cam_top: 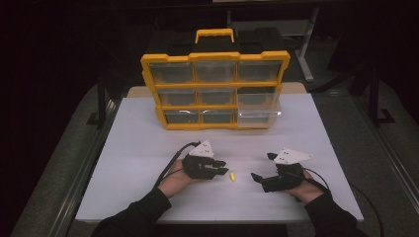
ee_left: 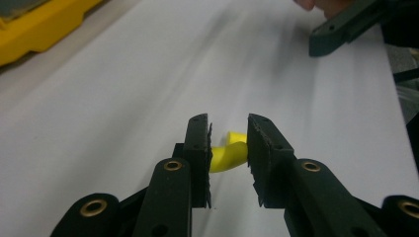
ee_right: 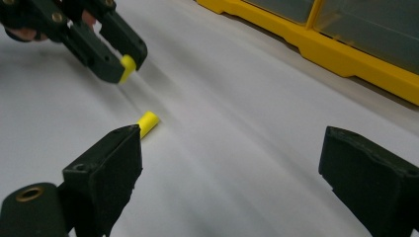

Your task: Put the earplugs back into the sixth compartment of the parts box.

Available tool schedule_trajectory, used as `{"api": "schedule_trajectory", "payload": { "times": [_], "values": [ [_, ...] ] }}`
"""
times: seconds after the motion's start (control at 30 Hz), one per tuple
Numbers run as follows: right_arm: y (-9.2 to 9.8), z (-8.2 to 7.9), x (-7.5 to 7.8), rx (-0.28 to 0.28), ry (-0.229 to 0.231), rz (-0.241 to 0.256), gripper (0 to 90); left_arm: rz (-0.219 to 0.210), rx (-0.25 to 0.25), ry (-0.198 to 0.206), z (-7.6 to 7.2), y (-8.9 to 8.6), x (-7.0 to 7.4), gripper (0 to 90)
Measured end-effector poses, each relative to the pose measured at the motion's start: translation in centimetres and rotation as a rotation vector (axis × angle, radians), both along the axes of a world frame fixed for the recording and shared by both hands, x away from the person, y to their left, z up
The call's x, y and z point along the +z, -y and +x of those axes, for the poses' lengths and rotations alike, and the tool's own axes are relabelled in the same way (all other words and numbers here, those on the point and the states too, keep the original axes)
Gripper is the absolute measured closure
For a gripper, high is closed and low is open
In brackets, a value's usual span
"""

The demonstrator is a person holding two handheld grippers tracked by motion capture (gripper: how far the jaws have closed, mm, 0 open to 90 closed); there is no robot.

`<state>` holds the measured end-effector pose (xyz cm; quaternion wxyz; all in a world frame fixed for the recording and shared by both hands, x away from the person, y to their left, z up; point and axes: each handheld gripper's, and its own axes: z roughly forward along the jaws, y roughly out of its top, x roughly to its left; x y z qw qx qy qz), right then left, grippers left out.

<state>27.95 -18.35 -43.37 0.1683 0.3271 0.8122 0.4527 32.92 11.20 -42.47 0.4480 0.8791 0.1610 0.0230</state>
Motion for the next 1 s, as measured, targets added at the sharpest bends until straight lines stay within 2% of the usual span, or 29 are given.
{"api": "schedule_trajectory", "payload": {
  "times": [0.27, 0.43, 0.67, 1.0],
  "values": [
    [0.1, 0.0, 0.0, 0.001, -0.002, 0.004, 8.6, -0.021, 0.002, -0.008, 1.4, -0.8, 1.6, 70.7],
    [0.0, 0.0, 0.1, 0.002, 0.000, 0.002, 8.6, -0.031, -0.007, 0.006, 1.7, -0.7, 2.8, 70.7],
    [-0.1, 0.0, 0.0, 0.001, 0.001, -0.001, 8.6, -0.049, -0.028, 0.006, 2.3, -0.4, 4.3, 70.7],
    [0.0, 0.0, 0.1, -0.003, 0.002, 0.004, 8.6, -0.071, -0.043, 0.020, 3.6, -0.2, 7.1, 70.7]
  ]
}}
